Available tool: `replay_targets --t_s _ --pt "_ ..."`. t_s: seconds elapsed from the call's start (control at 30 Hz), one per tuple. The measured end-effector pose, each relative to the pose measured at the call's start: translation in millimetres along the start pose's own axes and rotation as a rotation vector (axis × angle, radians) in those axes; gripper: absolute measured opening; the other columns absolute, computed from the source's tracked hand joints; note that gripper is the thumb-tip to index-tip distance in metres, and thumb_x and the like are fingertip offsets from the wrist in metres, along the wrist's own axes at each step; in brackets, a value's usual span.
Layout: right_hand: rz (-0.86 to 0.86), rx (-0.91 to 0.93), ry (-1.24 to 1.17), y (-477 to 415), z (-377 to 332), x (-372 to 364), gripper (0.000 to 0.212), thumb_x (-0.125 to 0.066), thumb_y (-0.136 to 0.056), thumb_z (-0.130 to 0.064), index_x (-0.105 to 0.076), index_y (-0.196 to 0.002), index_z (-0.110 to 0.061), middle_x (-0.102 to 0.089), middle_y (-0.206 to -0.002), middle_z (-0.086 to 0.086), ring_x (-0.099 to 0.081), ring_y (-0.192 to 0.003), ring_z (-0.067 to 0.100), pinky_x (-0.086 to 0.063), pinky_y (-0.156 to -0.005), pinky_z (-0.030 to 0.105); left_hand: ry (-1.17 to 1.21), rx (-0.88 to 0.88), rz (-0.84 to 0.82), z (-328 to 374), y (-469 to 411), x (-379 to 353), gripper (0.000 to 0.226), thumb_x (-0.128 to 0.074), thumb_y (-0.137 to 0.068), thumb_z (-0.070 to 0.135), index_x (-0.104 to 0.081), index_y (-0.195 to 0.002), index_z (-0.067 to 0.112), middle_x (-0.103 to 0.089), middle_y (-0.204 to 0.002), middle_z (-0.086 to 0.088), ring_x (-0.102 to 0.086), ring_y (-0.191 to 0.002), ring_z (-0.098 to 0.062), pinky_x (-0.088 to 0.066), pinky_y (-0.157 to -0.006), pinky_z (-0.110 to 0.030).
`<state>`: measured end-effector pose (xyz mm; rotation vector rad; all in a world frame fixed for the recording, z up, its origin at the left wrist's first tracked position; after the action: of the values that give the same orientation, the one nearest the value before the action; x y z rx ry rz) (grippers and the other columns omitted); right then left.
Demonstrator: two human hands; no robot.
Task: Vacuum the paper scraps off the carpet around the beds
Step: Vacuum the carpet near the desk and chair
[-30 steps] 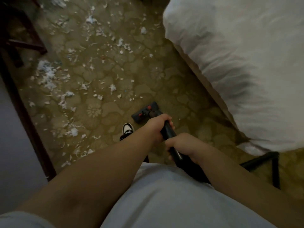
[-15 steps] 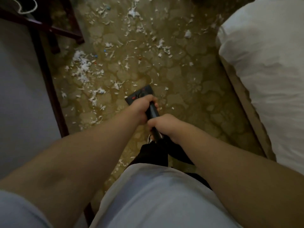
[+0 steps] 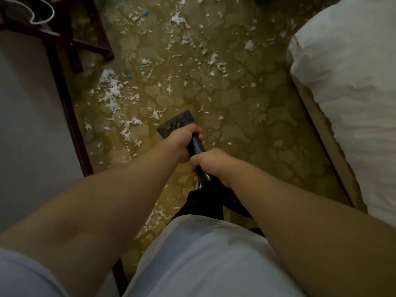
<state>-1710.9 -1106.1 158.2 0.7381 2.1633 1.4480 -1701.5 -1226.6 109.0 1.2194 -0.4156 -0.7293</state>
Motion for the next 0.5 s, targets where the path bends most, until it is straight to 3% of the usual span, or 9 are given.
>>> replay_targets --t_s 0.1,0.3,0.5 --pt "0.015 -0.020 -0.004 18.0 34.8 24.5 0.027 -0.070 -0.086 -0.010 -0.070 -0.110 0.002 -0.071 -0.083 0.013 -0.070 -0.072 0.025 -0.058 -0.064 0.034 0.012 0.046 -0.031 -35.2 11.6 -27.8 0.011 -0.061 -0.093 0.010 -0.060 -0.083 0.010 -0.057 -0.062 -0.003 -0.054 -0.061 -0.016 -0.052 -0.066 -0.030" --pt "0.076 -0.094 -0.075 71.0 133.5 92.3 0.012 -0.070 -0.085 -0.005 -0.070 -0.094 0.003 -0.069 -0.061 0.010 -0.066 -0.050 0.021 -0.051 -0.046 0.025 -0.033 0.128 -0.119 -132.9 34.6 -113.2 0.016 -0.058 -0.094 0.009 -0.057 -0.078 0.011 -0.055 -0.063 -0.004 -0.053 -0.060 -0.017 -0.051 -0.065 -0.030" --pt "0.162 -0.150 -0.171 133.1 256.7 160.8 0.022 -0.074 -0.081 -0.011 -0.073 -0.098 0.004 -0.076 -0.088 0.026 -0.072 -0.074 0.034 -0.060 -0.072 0.044 -0.188 0.207 -0.201 -249.1 62.1 -205.4 0.012 -0.059 -0.095 0.010 -0.058 -0.082 0.009 -0.057 -0.062 -0.004 -0.054 -0.059 -0.018 -0.053 -0.063 -0.033"
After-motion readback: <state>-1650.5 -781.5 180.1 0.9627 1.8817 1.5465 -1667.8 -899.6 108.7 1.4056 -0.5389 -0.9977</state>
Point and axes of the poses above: each hand's wrist, its own y-axis away from the middle knuckle, its own x-axis out of the back of the hand, z = x × y, the point moved 3 cm from there along -y, towards the middle knuckle
